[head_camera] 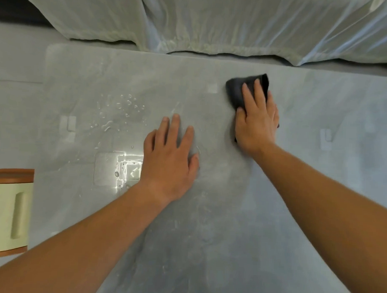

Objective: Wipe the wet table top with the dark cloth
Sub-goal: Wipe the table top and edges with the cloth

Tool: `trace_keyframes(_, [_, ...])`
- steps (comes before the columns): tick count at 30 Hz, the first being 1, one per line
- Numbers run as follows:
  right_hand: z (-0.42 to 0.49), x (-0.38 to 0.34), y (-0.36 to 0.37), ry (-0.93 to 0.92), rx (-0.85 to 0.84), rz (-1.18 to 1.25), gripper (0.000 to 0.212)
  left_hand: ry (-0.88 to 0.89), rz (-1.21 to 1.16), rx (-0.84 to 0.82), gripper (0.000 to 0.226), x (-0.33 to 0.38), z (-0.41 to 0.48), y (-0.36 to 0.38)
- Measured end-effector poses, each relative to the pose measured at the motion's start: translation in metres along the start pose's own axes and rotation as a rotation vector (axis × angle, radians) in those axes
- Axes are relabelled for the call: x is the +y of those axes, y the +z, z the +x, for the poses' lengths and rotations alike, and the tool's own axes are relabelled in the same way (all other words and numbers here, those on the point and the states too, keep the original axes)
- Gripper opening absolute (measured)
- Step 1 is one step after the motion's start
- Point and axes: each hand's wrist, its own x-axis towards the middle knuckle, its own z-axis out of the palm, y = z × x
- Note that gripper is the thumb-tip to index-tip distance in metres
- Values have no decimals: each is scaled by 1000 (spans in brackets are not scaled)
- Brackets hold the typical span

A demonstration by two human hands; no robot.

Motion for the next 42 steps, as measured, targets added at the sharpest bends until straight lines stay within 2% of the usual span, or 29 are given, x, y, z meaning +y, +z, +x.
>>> trace_keyframes(3, [18, -15, 6, 15, 43, -4, 56, 5, -11, 17, 66, -2, 1, 2])
trace_keyframes(7, [-23, -6, 9, -270, -66, -64, 55, -11, -32, 7, 67, 1, -1, 1])
trace_keyframes(9, [-20, 4, 1, -339, -124, -77, 55, -14, -36, 4, 67, 2, -2, 1])
trace_keyframes(14, [52, -30, 2, -205, -16, -16, 54, -8, -40, 23, 65, 1, -1, 3])
trace_keyframes(16, [55, -45, 10, -192, 8, -24, 55, -8, -38, 24, 65, 0, -1, 5])
trace_keyframes(20, [15, -34, 10, -407, -80, -84, 54, -18, -36, 23, 65, 1, -2, 3])
trace_keyframes(23, [23, -22, -1, -510, -142, -123, 55, -12, -50, 23, 66, 1, -2, 3])
trace_keyframes(27, [52, -37, 2, -337, -75, -51, 54, -6, -35, 27, 66, -2, -2, 5])
trace_keyframes(29, [42, -43, 7, -306, -61, -30, 54, 2, -46, 28, 66, -4, -3, 6])
trace_keyframes(33, [-15, -17, 7, -491, -118, -92, 55, 32, -117, 34, 72, -9, -6, 2])
trace_keyframes(36, [-17, -2, 0, -564, -211, -100, 55, 23, -145, 50, 72, -14, -14, -2])
trace_keyframes(42, [8, -32, 11, -347, -109, 14, 55, -30, -90, 29, 71, -18, -34, 4])
